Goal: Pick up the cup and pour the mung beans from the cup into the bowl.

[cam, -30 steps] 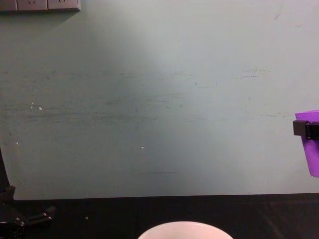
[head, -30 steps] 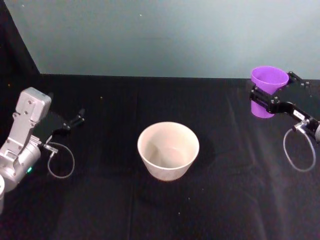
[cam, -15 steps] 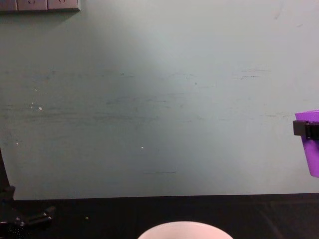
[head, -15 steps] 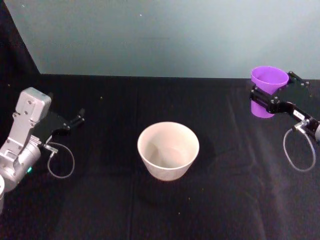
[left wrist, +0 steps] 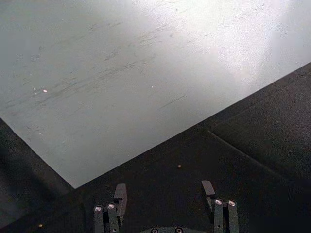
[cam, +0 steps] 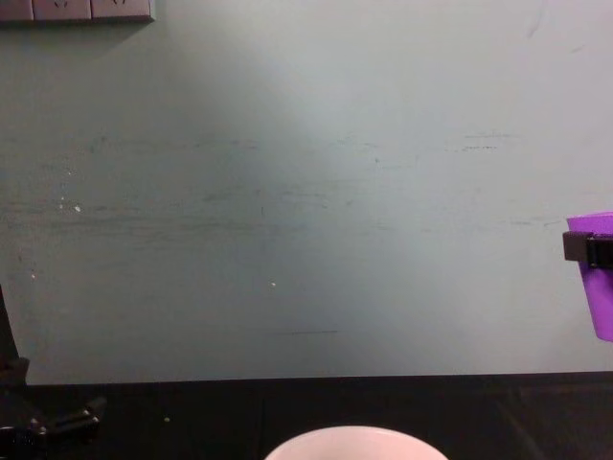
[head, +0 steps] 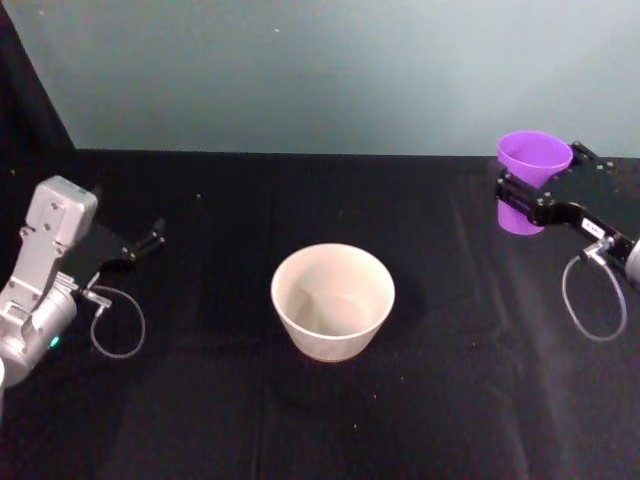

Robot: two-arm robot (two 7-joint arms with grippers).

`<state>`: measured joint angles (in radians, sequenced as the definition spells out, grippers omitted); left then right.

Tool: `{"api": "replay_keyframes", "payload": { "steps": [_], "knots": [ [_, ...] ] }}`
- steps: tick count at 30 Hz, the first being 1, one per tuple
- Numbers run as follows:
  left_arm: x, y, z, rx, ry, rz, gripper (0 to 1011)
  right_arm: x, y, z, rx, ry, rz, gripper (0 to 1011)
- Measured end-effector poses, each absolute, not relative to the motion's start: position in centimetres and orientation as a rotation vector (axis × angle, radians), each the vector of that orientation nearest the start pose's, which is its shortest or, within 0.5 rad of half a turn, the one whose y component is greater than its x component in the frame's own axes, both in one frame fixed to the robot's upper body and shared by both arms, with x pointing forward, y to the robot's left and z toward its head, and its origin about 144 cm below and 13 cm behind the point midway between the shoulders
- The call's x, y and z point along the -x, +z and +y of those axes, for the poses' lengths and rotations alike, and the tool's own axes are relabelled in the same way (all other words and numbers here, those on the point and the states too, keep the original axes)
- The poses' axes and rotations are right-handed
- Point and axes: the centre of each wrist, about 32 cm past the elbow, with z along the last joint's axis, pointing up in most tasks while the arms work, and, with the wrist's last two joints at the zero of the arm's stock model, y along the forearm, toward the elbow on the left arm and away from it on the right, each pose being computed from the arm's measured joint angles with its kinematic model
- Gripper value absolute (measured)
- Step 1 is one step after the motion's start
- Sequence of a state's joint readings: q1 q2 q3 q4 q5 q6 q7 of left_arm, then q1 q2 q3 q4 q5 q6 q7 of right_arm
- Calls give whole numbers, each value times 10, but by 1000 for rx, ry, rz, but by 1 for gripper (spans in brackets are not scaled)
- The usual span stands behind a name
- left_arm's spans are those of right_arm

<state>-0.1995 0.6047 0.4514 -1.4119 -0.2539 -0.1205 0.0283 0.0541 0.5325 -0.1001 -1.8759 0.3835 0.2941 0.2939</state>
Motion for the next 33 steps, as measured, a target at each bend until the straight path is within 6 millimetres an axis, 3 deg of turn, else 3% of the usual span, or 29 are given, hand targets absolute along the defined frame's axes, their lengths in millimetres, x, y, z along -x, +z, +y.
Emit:
{"api": "replay_keyframes", "payload": {
  "steps": [33],
  "knots": [
    [-489,1140,310,-304,1248,-285,1000,-456,1265,-304,148,-1076,-98,742]
  ]
}}
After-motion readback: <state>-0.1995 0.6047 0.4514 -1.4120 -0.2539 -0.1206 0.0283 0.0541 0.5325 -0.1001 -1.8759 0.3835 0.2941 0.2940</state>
